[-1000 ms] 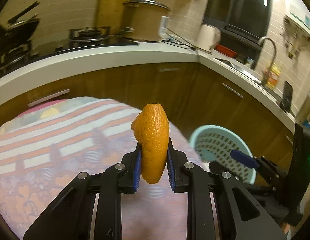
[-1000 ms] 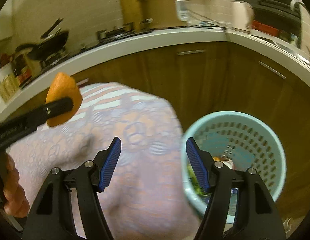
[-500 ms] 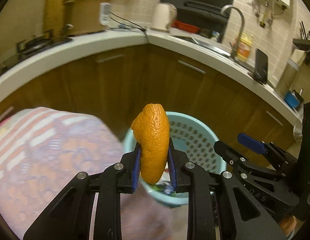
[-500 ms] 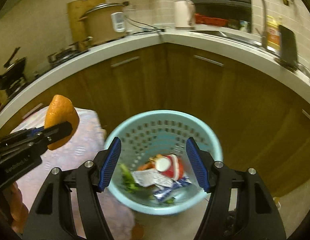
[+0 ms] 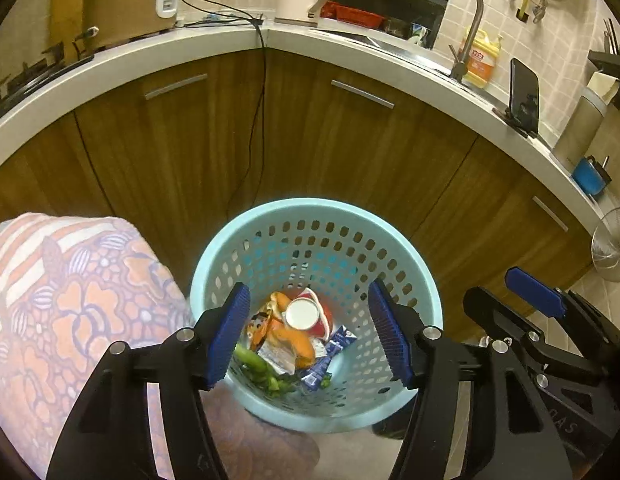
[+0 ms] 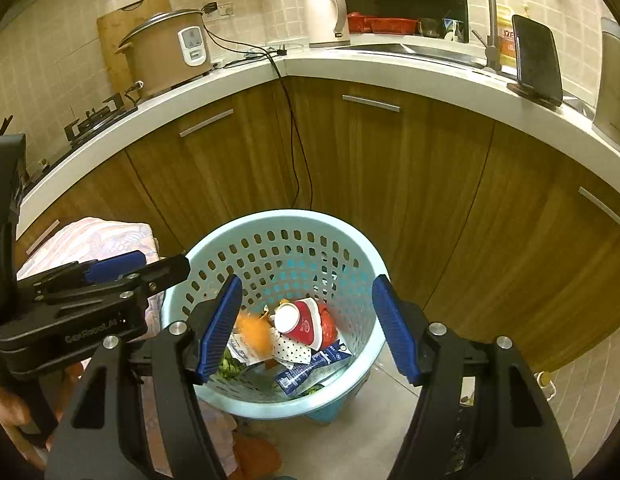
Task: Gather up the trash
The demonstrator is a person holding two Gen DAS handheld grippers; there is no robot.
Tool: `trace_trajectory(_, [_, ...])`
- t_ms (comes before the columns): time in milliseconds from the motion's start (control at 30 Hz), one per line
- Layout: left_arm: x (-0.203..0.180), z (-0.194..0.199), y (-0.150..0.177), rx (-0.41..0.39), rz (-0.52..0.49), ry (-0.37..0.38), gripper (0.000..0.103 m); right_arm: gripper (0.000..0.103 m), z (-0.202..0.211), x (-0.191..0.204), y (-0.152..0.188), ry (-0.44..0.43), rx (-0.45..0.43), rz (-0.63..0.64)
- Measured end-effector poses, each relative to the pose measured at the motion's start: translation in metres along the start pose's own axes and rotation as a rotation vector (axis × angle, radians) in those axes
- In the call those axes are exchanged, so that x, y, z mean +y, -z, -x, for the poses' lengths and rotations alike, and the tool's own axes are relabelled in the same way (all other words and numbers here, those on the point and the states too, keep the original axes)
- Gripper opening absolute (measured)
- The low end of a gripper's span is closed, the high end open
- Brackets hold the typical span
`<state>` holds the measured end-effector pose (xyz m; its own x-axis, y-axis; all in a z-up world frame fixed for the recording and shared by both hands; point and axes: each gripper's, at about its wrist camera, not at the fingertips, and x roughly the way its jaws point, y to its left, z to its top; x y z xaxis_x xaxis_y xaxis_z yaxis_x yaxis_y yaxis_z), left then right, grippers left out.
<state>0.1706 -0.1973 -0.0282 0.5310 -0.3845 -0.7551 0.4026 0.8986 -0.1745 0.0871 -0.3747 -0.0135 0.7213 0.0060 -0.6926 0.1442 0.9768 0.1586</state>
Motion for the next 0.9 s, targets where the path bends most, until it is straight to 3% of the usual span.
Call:
trace_trajectory(267, [0.007,0.038,0.01,-0.074,0.033,-0.027,0.061,0.063,0.02,0.014,-0.001,-0.043,-0.034,0.025])
trace_trajectory(433, [0.007,0.085,0.024,-0.187,0.046,-0.101,0.072,0.063,0.043,0.03,-0.003,-0.067,-0.082,0.065])
trace_trajectory(600, [0.004,0.14,0.046,-0.31,0.036,-0.229,0.083,0.064,0.068,0.052,0.0,-0.083,-0.132,0.113])
trace_trajectory(900, [0.01,0.208,0.073,-0.424,0.104,-0.297,0.089,0.064,0.105,0.084,0.008,-0.102,-0.201,0.166])
